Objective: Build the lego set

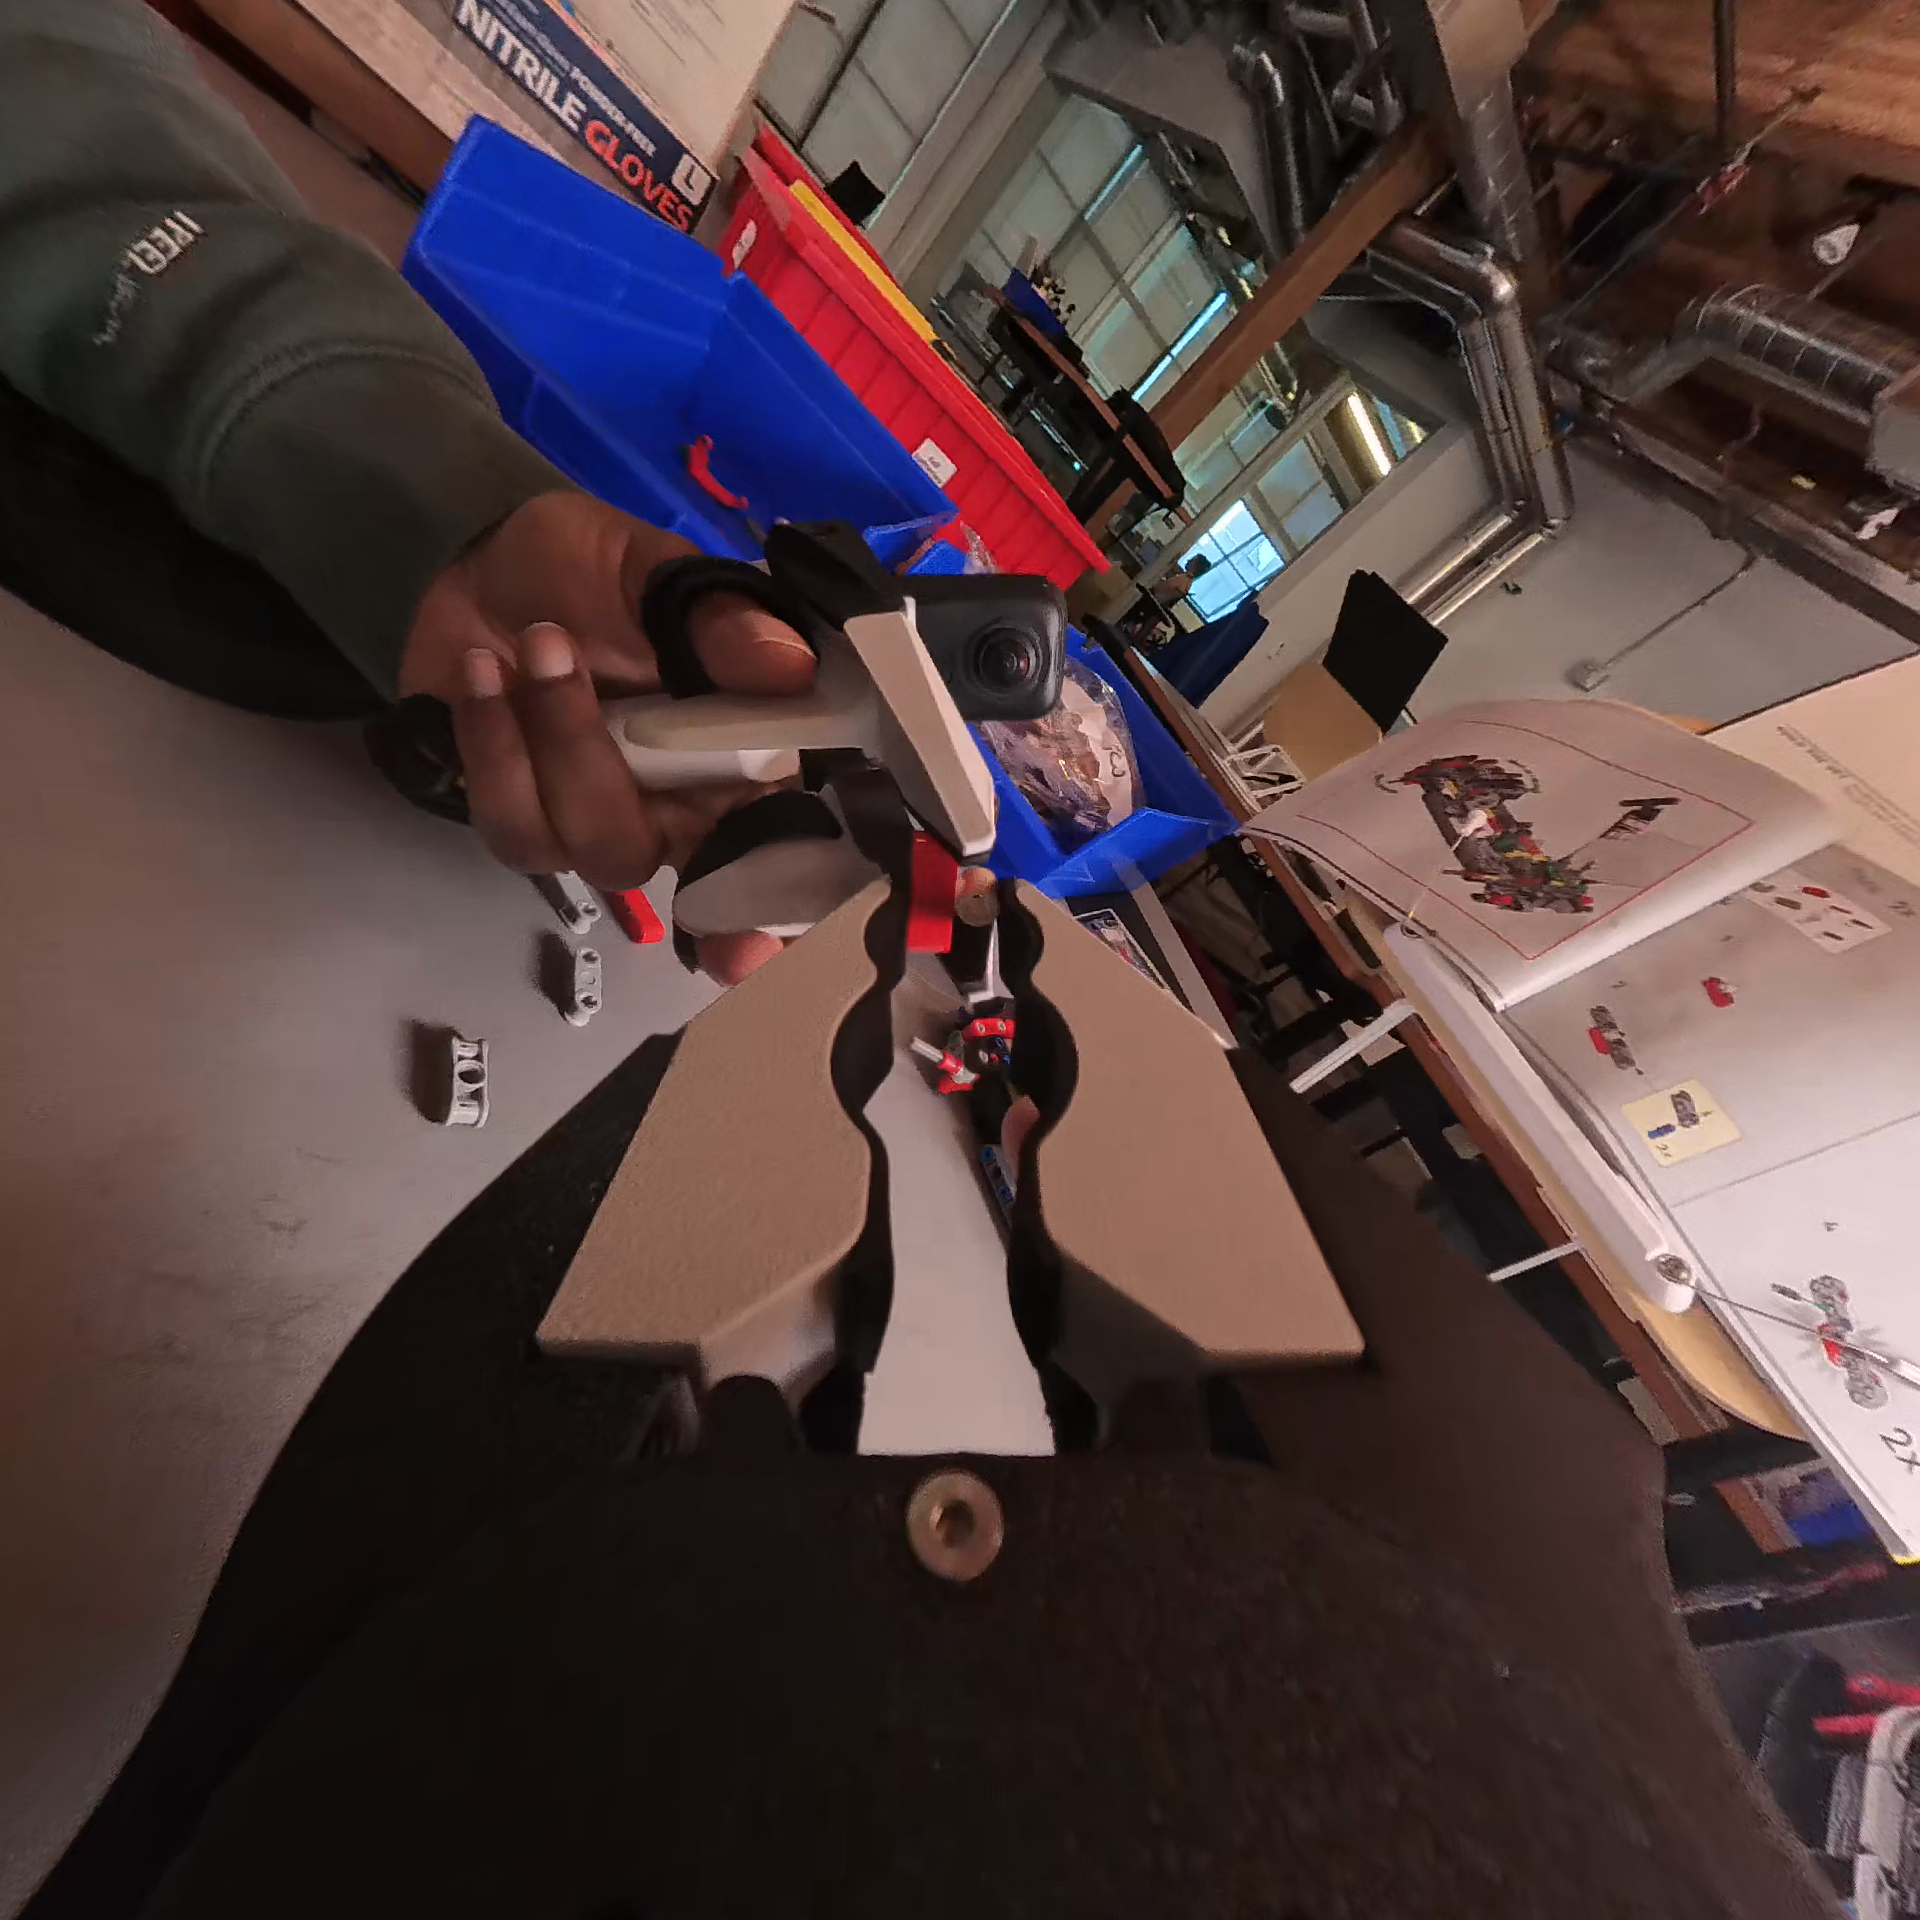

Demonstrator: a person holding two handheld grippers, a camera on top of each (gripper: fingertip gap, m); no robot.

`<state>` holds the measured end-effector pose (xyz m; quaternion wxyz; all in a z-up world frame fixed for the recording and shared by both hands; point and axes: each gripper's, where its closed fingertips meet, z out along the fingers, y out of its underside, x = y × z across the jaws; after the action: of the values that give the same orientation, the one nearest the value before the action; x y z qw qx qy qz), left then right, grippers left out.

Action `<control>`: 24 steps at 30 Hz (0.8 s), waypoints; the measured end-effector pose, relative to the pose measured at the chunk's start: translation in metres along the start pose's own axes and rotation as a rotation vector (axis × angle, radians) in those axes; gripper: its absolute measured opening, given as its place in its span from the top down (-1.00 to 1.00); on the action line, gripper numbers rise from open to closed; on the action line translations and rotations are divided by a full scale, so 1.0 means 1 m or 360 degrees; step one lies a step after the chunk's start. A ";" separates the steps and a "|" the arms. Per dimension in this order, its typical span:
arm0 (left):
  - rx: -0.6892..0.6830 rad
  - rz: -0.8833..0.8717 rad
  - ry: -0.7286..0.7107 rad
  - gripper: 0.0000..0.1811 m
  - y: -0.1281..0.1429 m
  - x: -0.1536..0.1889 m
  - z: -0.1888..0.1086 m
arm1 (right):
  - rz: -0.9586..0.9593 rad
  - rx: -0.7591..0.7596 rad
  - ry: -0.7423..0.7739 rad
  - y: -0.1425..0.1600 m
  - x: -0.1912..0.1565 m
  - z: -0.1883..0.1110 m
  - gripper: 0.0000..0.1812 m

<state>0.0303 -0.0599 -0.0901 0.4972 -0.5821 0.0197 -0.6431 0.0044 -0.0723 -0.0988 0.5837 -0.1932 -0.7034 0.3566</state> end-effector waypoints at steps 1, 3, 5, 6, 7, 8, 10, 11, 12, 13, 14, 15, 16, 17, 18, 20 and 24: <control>0.0006 -0.0020 0.0018 0.76 0.000 0.000 0.000 | 0.0015 0.0001 -0.0008 0.000 0.000 0.000 0.83; 0.0020 -0.0056 0.0048 0.76 -0.001 0.001 0.001 | 0.0087 0.0006 -0.0031 -0.001 0.000 -0.001 0.84; 0.0029 -0.0079 0.0054 0.76 -0.001 0.000 0.000 | 0.0128 -0.0009 -0.0056 0.001 0.000 -0.001 0.85; 0.0038 -0.0088 0.0060 0.76 -0.002 0.000 0.000 | 0.0135 -0.0010 -0.0055 0.001 0.001 -0.001 0.84; 0.0048 -0.0094 0.0071 0.75 -0.003 0.001 -0.001 | 0.0136 -0.0021 -0.0055 0.001 0.001 -0.001 0.84; 0.0055 -0.0099 0.0083 0.72 -0.004 0.002 -0.002 | 0.0139 -0.0030 -0.0055 0.002 0.002 -0.002 0.85; 0.0045 -0.0093 0.0095 0.67 -0.004 0.003 -0.004 | 0.0154 -0.0027 -0.0045 0.001 0.004 -0.003 0.85; 0.0030 -0.0084 0.0098 0.65 -0.003 0.004 -0.004 | 0.0147 -0.0031 -0.0043 0.001 0.004 -0.004 0.85; 0.0017 -0.0076 0.0100 0.64 -0.002 0.004 -0.003 | 0.0138 -0.0034 -0.0047 0.001 0.004 -0.004 0.85; 0.0003 -0.0071 0.0097 0.64 0.000 0.004 -0.002 | 0.0135 -0.0035 -0.0049 0.001 0.004 -0.004 0.85; -0.0017 -0.0066 0.0086 0.65 0.002 0.003 -0.001 | 0.0134 -0.0033 -0.0055 0.000 0.003 -0.004 0.85; -0.0039 -0.0053 0.0069 0.69 0.004 0.002 0.000 | 0.0131 -0.0030 -0.0060 0.000 0.002 -0.004 0.85; -0.0052 -0.0033 0.0053 0.76 0.006 0.001 0.000 | 0.0125 -0.0034 -0.0062 0.000 0.002 -0.003 0.85; -0.0057 -0.0008 0.0037 0.77 0.006 0.000 0.000 | 0.0118 -0.0036 -0.0056 0.001 0.002 -0.003 0.85; -0.0069 0.0028 0.0003 0.76 0.006 -0.001 0.000 | 0.0113 -0.0049 -0.0057 0.002 0.001 -0.003 0.85; -0.0126 0.0162 -0.0104 0.77 0.009 -0.006 -0.001 | 0.0077 -0.0072 -0.0060 0.006 -0.001 -0.003 0.84; -0.0322 0.0663 -0.0429 0.76 0.013 -0.017 -0.004 | 0.0209 -0.0079 -0.0259 0.014 -0.010 -0.009 0.75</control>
<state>0.0322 -0.0576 -0.1115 0.5562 -0.6927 0.1367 -0.4384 0.0136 -0.0672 -0.1148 0.4950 -0.2237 -0.7429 0.3912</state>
